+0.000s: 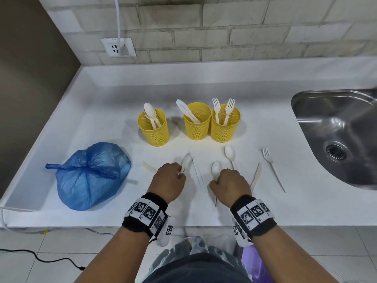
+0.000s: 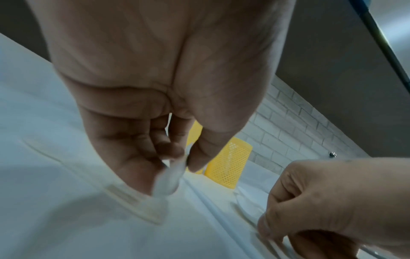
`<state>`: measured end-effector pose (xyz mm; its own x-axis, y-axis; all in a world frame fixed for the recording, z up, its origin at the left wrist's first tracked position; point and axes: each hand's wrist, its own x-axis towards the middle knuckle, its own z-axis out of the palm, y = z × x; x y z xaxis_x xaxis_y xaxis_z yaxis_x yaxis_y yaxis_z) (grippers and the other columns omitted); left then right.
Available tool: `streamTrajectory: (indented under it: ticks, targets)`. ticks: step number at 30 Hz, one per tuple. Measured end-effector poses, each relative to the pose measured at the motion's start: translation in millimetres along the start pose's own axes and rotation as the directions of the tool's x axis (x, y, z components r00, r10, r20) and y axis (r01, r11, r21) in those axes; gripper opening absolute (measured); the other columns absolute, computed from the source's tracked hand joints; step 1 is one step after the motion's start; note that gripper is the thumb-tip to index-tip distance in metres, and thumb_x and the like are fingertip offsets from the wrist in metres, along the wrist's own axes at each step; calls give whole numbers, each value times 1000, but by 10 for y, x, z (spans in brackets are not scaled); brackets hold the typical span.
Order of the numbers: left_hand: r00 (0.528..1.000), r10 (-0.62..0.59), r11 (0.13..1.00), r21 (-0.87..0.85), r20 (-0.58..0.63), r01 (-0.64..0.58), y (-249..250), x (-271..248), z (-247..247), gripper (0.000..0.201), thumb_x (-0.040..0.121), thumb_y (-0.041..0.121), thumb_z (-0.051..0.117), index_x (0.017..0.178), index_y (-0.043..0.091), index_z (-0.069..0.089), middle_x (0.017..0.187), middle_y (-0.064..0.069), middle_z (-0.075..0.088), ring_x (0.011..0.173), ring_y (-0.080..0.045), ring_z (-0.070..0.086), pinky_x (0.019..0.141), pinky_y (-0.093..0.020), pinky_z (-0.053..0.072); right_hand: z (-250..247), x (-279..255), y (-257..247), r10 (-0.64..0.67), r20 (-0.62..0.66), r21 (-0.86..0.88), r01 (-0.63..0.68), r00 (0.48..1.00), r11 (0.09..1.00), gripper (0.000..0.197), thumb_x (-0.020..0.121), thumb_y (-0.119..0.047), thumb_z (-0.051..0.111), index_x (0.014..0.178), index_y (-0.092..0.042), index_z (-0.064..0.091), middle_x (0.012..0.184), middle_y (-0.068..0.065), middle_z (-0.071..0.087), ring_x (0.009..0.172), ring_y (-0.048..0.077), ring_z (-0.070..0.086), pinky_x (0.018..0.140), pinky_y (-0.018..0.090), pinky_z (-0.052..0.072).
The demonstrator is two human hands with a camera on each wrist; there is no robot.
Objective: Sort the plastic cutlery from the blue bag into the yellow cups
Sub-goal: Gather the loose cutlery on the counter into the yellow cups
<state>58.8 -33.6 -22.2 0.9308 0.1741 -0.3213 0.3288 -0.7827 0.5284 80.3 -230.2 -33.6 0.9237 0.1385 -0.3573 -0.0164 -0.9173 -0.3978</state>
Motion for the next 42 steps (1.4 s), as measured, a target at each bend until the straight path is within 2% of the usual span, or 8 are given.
streamTrajectory:
  ticks: [7,14,17,21,24,27,33,42]
  targets:
    - [999,-32,915,-402,-4,28,84,-62,8,31,106,27,48,76,20,44,81,-1,43,71,-18,41,61,-27,30,-95,-93,-62,22,-35,199,-14,999,980,40,82,-28,63,54,-12,39,49,1,42,50,20,43,47,30,31]
    - [981,-54,633,-753,188,179,221,-214,28,30,106,20,43,104,12,72,102,-13,64,73,-22,64,65,-33,55,-211,-253,-228,-4,-152,510,82,988,856,33,73,-36,61,65,-5,62,57,8,67,56,27,67,66,41,59]
    - [964,-2,533,-816,266,226,319,-291,-4,29,105,15,44,104,7,71,104,-21,72,89,-36,73,83,-50,63,-239,-314,-325,-32,-194,542,135,980,830,32,76,-41,65,64,-11,60,58,3,66,58,23,69,67,37,57]
    - [951,57,456,-856,303,245,417,-392,-14,28,104,12,44,89,5,67,78,-15,67,72,-32,68,85,-59,60,-216,-315,-352,-54,-231,484,162,972,860,23,84,-27,71,68,-15,60,61,-6,61,64,9,62,60,20,45]
    - [961,34,481,-847,276,226,439,-416,-4,28,104,13,42,83,6,59,74,-12,63,66,-24,66,68,-39,60,-200,-314,-345,-93,-227,462,191,969,866,21,88,-26,69,72,-12,63,62,-6,63,65,11,63,64,23,47]
    - [973,57,541,-826,226,160,410,-418,14,26,105,14,40,87,6,57,76,-15,58,52,-18,52,51,-28,36,-215,-316,-336,-136,-199,468,216,971,857,23,91,-27,66,73,-13,64,60,-4,65,59,16,64,64,35,55]
    - [961,16,539,-812,276,224,319,-377,19,40,108,37,41,117,9,68,76,-2,60,56,-14,39,54,-28,29,-370,-78,-35,-55,-274,377,160,960,912,18,90,-24,66,73,-19,62,63,-10,62,68,16,63,67,29,45]
    - [961,7,446,-861,275,243,236,-315,37,41,109,39,40,118,8,66,72,0,53,60,-14,39,57,-27,30,-364,364,331,28,-252,81,-7,967,997,26,93,-27,65,105,-4,63,110,16,65,107,35,61,87,37,48]
